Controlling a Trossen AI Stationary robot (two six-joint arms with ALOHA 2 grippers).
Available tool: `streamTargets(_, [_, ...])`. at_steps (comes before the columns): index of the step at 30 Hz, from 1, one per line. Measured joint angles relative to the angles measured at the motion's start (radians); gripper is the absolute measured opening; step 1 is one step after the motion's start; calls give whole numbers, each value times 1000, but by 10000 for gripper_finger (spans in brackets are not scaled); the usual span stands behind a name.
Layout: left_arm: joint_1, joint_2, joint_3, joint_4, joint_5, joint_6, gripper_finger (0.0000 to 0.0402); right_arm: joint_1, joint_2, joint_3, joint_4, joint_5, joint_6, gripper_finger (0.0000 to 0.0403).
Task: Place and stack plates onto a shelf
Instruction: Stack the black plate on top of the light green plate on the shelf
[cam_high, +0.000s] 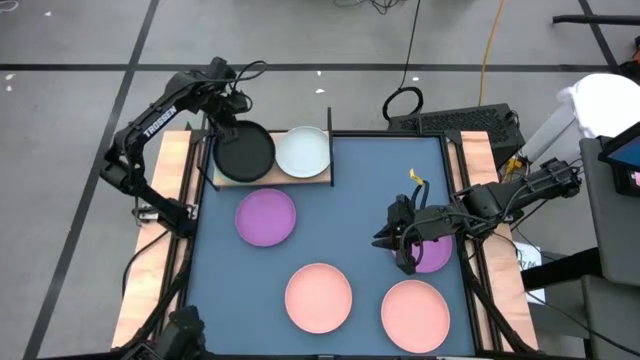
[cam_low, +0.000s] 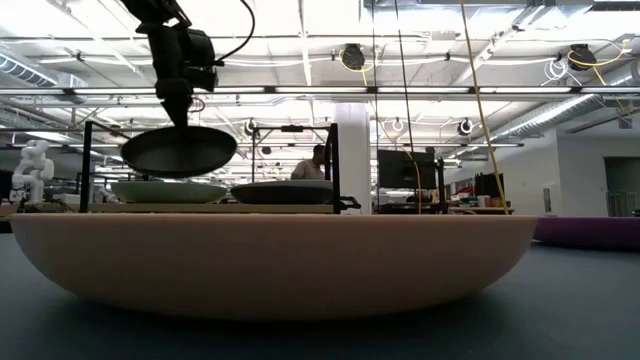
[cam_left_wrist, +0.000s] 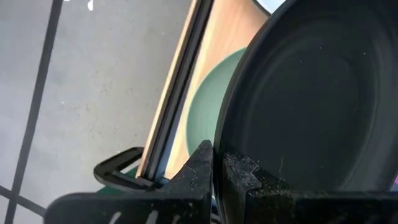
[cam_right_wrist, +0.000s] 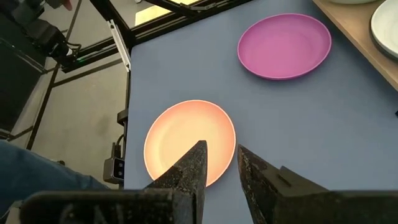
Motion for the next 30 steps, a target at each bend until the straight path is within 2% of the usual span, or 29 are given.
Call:
streamTargets(3, [0,0,0,-5,-9,-25,11,0,0,0,0,0,0,75])
streamTargets(9, [8,4,0,5,-98,-76,21,0,0,0,0,0,0,75])
streamTargets(16, [6,62,0,-8,-145,-80,28,0,0,0,0,0,17,75])
streamTargets(30, [2,107,0,-51,-175,-110,36,0,0,0,0,0,42,75])
